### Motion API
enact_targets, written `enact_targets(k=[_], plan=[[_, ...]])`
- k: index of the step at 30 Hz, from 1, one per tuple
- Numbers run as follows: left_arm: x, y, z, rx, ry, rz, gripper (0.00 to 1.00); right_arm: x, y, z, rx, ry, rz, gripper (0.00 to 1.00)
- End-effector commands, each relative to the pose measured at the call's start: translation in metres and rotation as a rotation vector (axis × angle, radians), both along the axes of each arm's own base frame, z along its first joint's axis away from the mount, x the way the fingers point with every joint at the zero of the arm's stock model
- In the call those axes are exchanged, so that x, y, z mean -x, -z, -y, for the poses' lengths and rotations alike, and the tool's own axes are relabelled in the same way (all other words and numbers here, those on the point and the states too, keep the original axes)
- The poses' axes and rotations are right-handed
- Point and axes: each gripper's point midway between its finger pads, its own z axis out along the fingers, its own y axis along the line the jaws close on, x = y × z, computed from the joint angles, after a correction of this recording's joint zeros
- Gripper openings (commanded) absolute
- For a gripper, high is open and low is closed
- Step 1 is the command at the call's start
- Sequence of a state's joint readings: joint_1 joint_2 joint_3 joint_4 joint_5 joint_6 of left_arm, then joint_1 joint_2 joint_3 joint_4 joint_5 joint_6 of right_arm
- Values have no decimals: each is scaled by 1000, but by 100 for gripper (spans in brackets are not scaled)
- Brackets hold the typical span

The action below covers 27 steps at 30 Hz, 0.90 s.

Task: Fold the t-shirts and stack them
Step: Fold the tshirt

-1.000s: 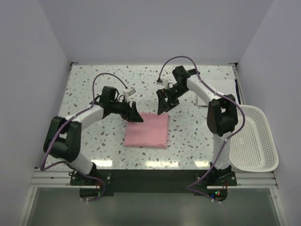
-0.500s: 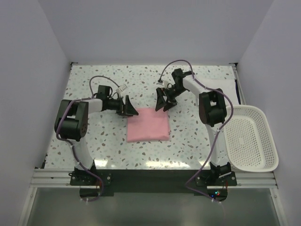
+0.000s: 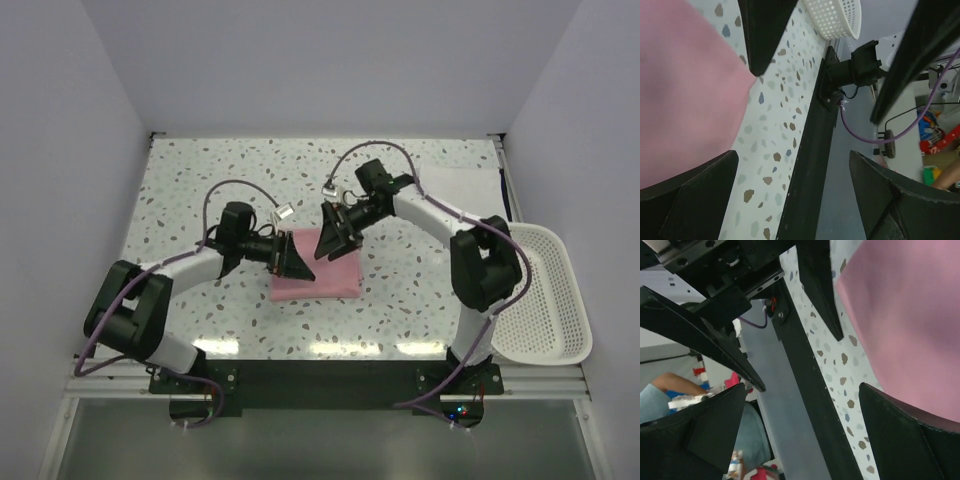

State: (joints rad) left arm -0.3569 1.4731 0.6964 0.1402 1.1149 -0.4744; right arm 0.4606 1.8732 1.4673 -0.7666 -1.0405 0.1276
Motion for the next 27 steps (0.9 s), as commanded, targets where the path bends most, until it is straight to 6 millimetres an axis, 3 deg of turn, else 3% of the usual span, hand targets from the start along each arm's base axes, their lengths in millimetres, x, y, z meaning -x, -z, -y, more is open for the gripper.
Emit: enact_targets(k=[1, 5, 8, 10, 13, 16, 17, 19, 20, 22, 24, 27], plan=[[-2, 23, 2, -2, -47, -100, 97, 20, 57, -9, 55, 6, -195, 99], [-8, 83, -20, -100, -114, -225, 97, 22, 122, 17, 163, 70, -349, 99], [-19, 115, -45, -144, -182, -303, 97, 7, 147, 41, 228, 107, -319, 99], [-20, 125, -53, -169, -179, -316, 97, 1, 146, 52, 257, 104, -325, 99], [-20, 117, -54, -165, -131, -293, 97, 1, 127, 50, 243, 85, -308, 99], [-8, 89, -49, -119, -81, -277, 97, 7, 90, 39, 196, 69, -286, 99], [-4, 72, -42, -95, -48, -225, 97, 12, 81, 35, 185, 62, -293, 99], [7, 56, -34, -83, -5, -195, 98, 26, 61, 23, 144, 28, -272, 99], [17, 43, -26, -71, 34, -151, 98, 36, 61, 20, 150, 24, -299, 99], [26, 36, -19, -67, 55, -141, 98, 52, 57, 4, 130, -2, -312, 99], [31, 40, -17, -67, 50, -141, 98, 57, 64, -7, 119, -18, -290, 99], [27, 67, -23, -112, 17, -206, 98, 57, 91, -6, 153, -16, -317, 99]])
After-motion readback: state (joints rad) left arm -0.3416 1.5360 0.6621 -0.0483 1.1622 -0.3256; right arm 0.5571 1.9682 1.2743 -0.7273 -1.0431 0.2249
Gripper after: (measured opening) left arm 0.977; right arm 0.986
